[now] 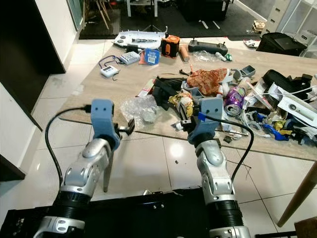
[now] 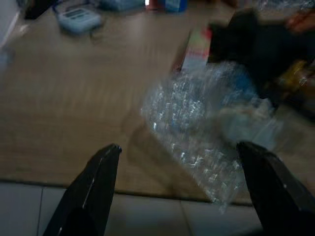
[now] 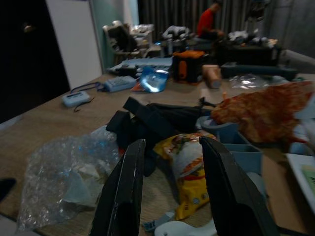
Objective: Picking trash to rubbish bin
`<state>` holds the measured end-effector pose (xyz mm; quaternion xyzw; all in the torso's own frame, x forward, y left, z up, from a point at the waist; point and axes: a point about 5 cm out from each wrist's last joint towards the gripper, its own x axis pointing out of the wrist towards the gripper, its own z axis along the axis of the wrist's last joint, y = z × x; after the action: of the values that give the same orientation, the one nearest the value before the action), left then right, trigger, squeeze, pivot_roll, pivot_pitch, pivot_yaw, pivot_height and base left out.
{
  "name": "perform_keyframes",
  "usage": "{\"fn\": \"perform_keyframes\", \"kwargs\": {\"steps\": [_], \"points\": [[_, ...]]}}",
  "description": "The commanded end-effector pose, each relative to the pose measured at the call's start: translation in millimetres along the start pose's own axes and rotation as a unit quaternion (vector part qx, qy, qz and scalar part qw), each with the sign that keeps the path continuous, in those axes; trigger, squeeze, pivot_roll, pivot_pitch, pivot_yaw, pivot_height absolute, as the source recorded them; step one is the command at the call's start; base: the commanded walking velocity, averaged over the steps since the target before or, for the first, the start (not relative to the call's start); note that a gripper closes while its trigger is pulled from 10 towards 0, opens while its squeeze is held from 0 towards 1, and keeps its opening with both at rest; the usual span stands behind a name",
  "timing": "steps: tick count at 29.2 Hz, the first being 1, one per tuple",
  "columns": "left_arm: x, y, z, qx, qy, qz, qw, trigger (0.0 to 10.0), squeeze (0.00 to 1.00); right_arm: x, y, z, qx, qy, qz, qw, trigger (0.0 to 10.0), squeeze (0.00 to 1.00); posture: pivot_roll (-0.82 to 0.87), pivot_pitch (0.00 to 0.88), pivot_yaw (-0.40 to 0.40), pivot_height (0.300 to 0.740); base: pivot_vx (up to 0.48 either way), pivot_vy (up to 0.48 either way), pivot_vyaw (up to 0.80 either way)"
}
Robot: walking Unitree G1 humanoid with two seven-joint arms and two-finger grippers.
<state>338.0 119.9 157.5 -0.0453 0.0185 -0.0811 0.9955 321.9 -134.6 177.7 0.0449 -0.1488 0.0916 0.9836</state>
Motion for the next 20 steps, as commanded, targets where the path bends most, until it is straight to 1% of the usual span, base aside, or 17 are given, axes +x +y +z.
{"fn": "perform_keyframes", "kwargs": {"steps": [1,2,4,5,7,8,9,10,11,13,14,15,16,17,18,19,20], "points": [[-4.1,3.4,-4,0.000,-0.002,-0.008,1.000,10.0,0.00,-3.7,-3.2,3,-0.005,-0.013,-0.013,1.000,10.0,0.00,0.02,0.117,-0.021,0.740,0.000,0.000,0.00],[-7.4,3.1,-3,-0.006,-0.008,-0.028,1.000,10.0,0.00,-5.5,-3.2,5,-0.004,-0.016,-0.012,1.000,10.0,0.00,0.02,0.117,-0.021,0.740,0.000,0.000,0.00],[-14.2,5.8,-3,0.005,-0.008,-0.056,0.998,10.0,0.00,-10.0,-3.7,2,-0.003,-0.002,-0.008,1.000,10.0,0.00,0.02,0.117,-0.024,0.740,0.000,0.000,0.00],[-14.2,5.8,-3,0.005,-0.008,-0.056,0.998,10.0,0.00,-10.0,-3.7,2,-0.003,-0.002,-0.008,1.000,10.0,0.00,0.02,0.117,-0.024,0.740,0.000,0.000,0.00],[-18.2,15.3,-5,0.020,0.002,-0.051,0.999,10.0,0.00,-15.8,-3.9,-4,-0.004,0.016,-0.006,1.000,10.0,0.00,0.02,0.117,-0.026,0.740,0.000,0.000,0.00],[-18.2,15.3,-5,0.020,0.002,-0.051,0.999,10.0,0.00,-15.8,-3.9,-4,-0.004,0.016,-0.006,1.000,10.0,0.00,0.02,0.117,-0.026,0.740,0.000,0.000,0.00],[-20.0,21.1,-6,0.033,0.003,-0.044,0.998,10.0,0.00,-19.3,-4.0,-7,-0.006,0.025,-0.007,1.000,10.0,0.00,0.03,0.116,-0.026,0.740,0.000,0.000,0.00],[-20.0,21.1,-6,0.033,0.003,-0.044,0.998,10.0,0.00,-19.3,-4.0,-7,-0.006,0.025,-0.007,1.000,10.0,0.00,0.03,0.116,-0.026,0.740,0.000,0.000,0.00],[-22.2,25.3,-7,0.046,0.008,-0.044,0.998,10.0,0.00,-22.2,-4.0,-10,-0.008,0.032,-0.008,0.999,10.0,0.00,0.02,0.113,-0.023,0.740,0.000,0.000,0.00],[-33.5,31.2,-13,0.105,0.031,-0.086,0.990,10.0,0.00,-28.1,-5.7,-16,-0.013,0.053,-0.017,0.998,10.0,0.00,0.02,0.113,-0.021,0.740,0.000,0.000,0.00],[-33.5,31.2,-13,0.105,0.031,-0.086,0.990,10.0,0.00,-28.1,-5.7,-16,-0.013,0.053,-0.017,0.998,10.0,0.00,0.02,0.113,-0.021,0.740,0.000,0.000,0.00],[-38.5,32.6,-15,0.124,0.042,-0.105,0.986,10.0,0.00,-30.2,-6.3,-17,-0.013,0.059,-0.020,0.998,10.0,0.00,0.02,0.113,-0.021,0.740,0.000,0.000,0.00],[-38.5,32.6,-15,0.124,0.042,-0.105,0.986,10.0,0.00,-30.2,-6.3,-17,-0.013,0.059,-0.020,0.998,10.0,0.00,0.02,0.113,-0.021,0.740,0.000,0.000,0.00],[-58.4,41.5,-27,0.191,0.089,-0.169,0.963,10.0,0.00,-36.0,-9.4,-22,-0.018,0.072,-0.024,0.997,10.0,0.00,0.02,0.118,-0.022,0.740,0.000,0.000,0.00],[-68.1,46.1,-29,0.206,0.101,-0.192,0.954,10.0,0.00,-38.0,-11.0,-22,-0.020,0.075,-0.027,0.997,10.0,0.00,0.02,0.118,-0.022,0.740,0.000,0.000,0.00],[-75.1,48.8,-30,0.213,0.107,-0.207,0.949,10.0,0.00,-39.8,-11.9,-23,-0.021,0.078,-0.029,0.996,10.0,0.00,0.03,0.121,-0.021,0.740,0.000,0.000,0.00],[-79.6,50.6,-28,0.200,0.105,-0.214,0.951,10.0,0.00,-40.7,-12.4,-22,-0.021,0.077,-0.029,0.996,10.0,0.00,0.03,0.121,-0.021,0.740,0.000,0.000,0.00]]}}
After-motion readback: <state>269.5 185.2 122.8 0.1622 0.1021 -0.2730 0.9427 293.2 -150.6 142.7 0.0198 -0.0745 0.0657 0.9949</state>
